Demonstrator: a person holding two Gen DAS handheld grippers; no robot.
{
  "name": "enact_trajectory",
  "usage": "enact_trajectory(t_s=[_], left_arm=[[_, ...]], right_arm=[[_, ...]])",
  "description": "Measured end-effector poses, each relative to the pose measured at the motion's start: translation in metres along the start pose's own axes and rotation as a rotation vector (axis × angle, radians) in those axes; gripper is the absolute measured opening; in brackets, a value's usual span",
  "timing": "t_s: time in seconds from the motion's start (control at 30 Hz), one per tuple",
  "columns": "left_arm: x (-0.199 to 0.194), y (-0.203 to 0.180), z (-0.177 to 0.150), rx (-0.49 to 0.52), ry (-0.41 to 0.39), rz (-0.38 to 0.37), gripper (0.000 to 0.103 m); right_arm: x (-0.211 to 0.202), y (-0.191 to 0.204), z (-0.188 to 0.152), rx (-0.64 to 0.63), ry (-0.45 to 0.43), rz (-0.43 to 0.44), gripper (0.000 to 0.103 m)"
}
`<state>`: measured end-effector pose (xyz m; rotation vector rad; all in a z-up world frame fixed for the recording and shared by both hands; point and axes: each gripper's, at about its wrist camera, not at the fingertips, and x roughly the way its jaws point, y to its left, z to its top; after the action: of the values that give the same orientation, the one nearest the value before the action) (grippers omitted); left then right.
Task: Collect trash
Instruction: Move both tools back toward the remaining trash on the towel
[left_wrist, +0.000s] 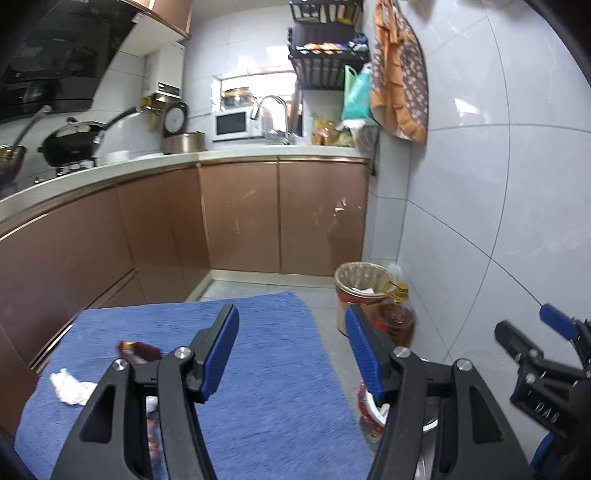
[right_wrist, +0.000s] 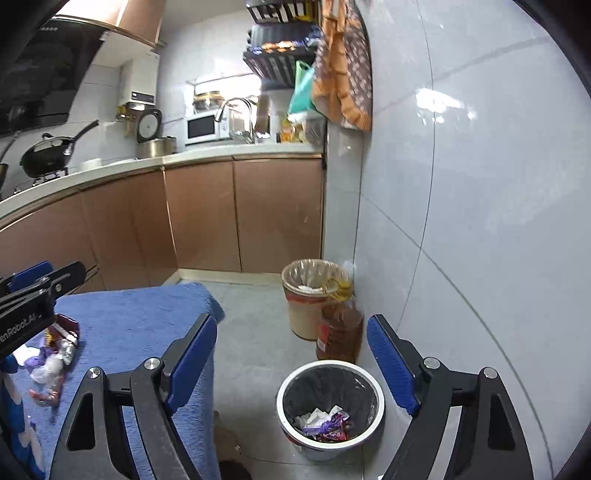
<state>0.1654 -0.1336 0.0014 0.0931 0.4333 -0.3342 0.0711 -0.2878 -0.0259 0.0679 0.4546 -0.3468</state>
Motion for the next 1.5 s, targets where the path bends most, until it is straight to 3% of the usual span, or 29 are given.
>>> enact_trajectory(t_s=[0.1,0.47,0.87,1.07,1.5], left_arm=[[-0.022,0.012,-0.005,-0.004,-0.019,0.039,0.067],[-0.096,0.063,-0.018,-0.073,-0.089,0.133,0.072],[-0.165,0.101,-0.041,-0.098,-0.152,0.316,0.072],[-0.184,0.107,-0.046,-0.101,-0.174,0.380,0.072],[-0.201,0.122,-0.055,-0.125,-0.197,0.424,0.072]], right_arm=[[-0.018,0.011,0.004,-0.028,-0.036,0.009,0.083],[-0.079,0.052,0.018,-0.099,-0.158,0.076,0.086],[-0.114,0.087,0.017,-0.154,-0.232,0.186,0.089],[-0.127,0.096,0.016,-0.160,-0.254,0.221,0.090],[-0.153,0.104,0.019,-0.173,-0.299,0.232,0.092]])
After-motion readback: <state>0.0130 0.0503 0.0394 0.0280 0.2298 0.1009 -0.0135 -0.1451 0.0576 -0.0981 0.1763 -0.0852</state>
